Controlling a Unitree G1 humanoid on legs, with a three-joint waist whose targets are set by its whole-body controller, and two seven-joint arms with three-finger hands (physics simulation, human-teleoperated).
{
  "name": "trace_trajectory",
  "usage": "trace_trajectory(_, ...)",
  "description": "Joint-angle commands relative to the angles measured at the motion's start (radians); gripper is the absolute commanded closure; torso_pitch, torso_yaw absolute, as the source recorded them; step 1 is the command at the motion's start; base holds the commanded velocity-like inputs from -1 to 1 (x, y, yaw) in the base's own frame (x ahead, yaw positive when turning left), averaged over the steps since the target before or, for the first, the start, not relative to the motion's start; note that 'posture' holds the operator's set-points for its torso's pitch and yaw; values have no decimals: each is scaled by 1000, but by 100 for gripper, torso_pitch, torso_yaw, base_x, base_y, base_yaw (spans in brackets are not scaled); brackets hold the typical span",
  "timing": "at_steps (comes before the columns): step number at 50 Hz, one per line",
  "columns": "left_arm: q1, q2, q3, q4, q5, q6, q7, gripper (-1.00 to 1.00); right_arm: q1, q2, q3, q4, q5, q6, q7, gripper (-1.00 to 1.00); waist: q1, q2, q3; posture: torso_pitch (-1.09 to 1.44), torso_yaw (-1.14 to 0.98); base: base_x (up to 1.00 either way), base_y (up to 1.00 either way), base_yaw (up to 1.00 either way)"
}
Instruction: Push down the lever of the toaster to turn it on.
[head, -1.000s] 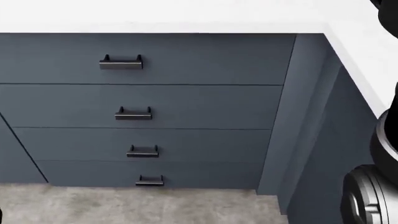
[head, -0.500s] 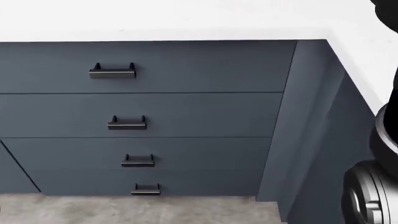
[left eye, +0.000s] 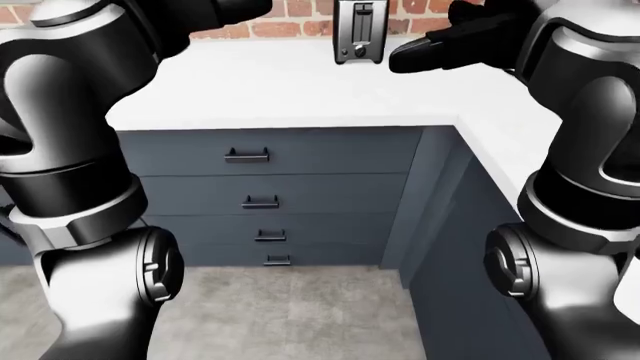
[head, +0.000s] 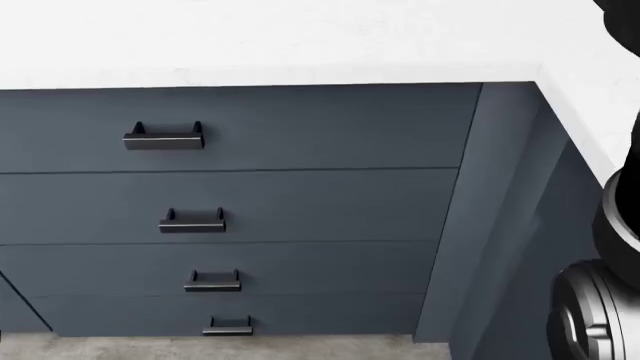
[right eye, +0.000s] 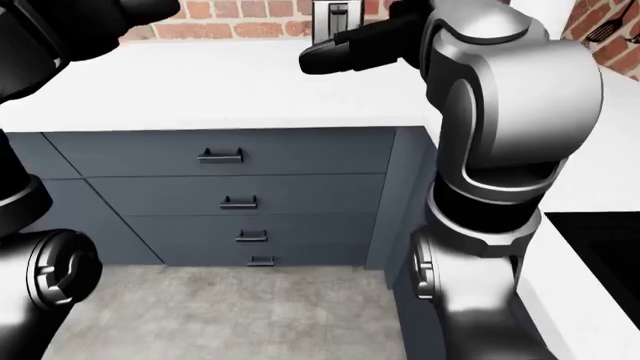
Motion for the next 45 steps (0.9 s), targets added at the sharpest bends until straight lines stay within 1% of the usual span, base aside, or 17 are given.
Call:
trace_trajectory(1, -38, 3, -1, -30, -4, -28, -4, -100, -41, -18, -22, -18, -10, -35, -8, -100, -12, 15, -35, 0, 0, 13, 0, 0)
trace_trajectory(8, -43, 7, -2, -23, -3, -31, -7, -100, -46, -18, -19, -14, -11, -34, -7, -100, -4, -47, -31, 0, 0, 13, 0, 0)
trace_trajectory(10, -46, 6, -1, -26, -5, -26, -3, -100, -49, -20, -19, -14, -10, -32, -5, -100, 4, -87, -37, 0, 0, 12, 0, 0)
trace_trajectory(11, -48, 6, -1, -25, -6, -25, -2, -100, -51, -22, -19, -10, -10, -34, -4, -100, 7, -122, -48, 0, 0, 13, 0, 0)
trace_trajectory(12, -47, 6, -1, -24, -5, -26, -3, -100, -51, -21, -20, -10, -10, -34, -4, -100, 7, -97, -43, 0, 0, 12, 0, 0)
trace_trajectory(14, -50, 8, 0, -24, -6, -25, -3, -100, -52, -20, -19, -11, -10, -33, -4, -100, 6, -108, -38, 0, 0, 12, 0, 0)
trace_trajectory(21, -64, 10, -5, -12, -2, -30, -5, -100, -60, -21, -20, -10, -9, -28, -3, -100, 1, -51, -26, 0, 0, 13, 0, 0)
trace_trajectory(23, -67, 9, -5, -11, -2, -28, -5, -100, -63, -23, -20, -7, -9, -29, -2, -100, -6, -19, -28, 0, 0, 12, 0, 0)
trace_trajectory(25, -65, 11, -7, -9, 0, -31, -9, -100, -62, -22, -21, -8, -10, -26, -5, -100, -14, 42, -46, 0, 0, 13, 0, 0)
trace_trajectory(26, -65, 11, -7, -8, 1, -31, -10, -100, -63, -21, -22, -8, -10, -26, -5, -100, -8, 4, -34, 0, 0, 12, 0, 0)
trace_trajectory(28, -72, 9, -8, -9, 2, -27, -7, -100, -58, -19, -23, -7, -9, -31, -6, -100, -14, 20, -36, 0, 0, 12, 1, 0)
trace_trajectory(35, -67, 5, -9, -7, 7, -32, -11, -100, -51, -19, -23, -17, -7, -25, -8, -100, -6, -38, -33, 0, 0, 13, 0, 0)
trace_trajectory(37, -67, 3, -6, -14, 5, -25, -8, -100, -49, -20, -24, -17, -7, -26, -8, -100, 1, -70, -34, 0, 0, 13, 0, 0)
trace_trajectory(39, -70, 4, -6, -12, 6, -24, -8, -100, -46, -20, -24, -19, -5, -26, -6, -100, 7, -134, -50, 0, 0, 13, 1, 0)
trace_trajectory(40, -70, 4, -5, -12, 5, -24, -7, -100, -42, -19, -25, -20, -5, -27, -7, -100, 3, -88, -39, 0, 0, 12, 0, 0)
trace_trajectory(42, -72, 3, -6, -12, 6, -24, -7, -100, -40, -18, -25, -26, -4, -20, -8, -100, 5, -108, -39, 0, 0, 13, 0, 0)
trace_trajectory(45, -74, 2, -7, -10, 7, -24, -7, -100, -40, -21, -26, -28, -4, -18, -8, -100, 4, -85, -42, 0, 0, 12, 1, 0)
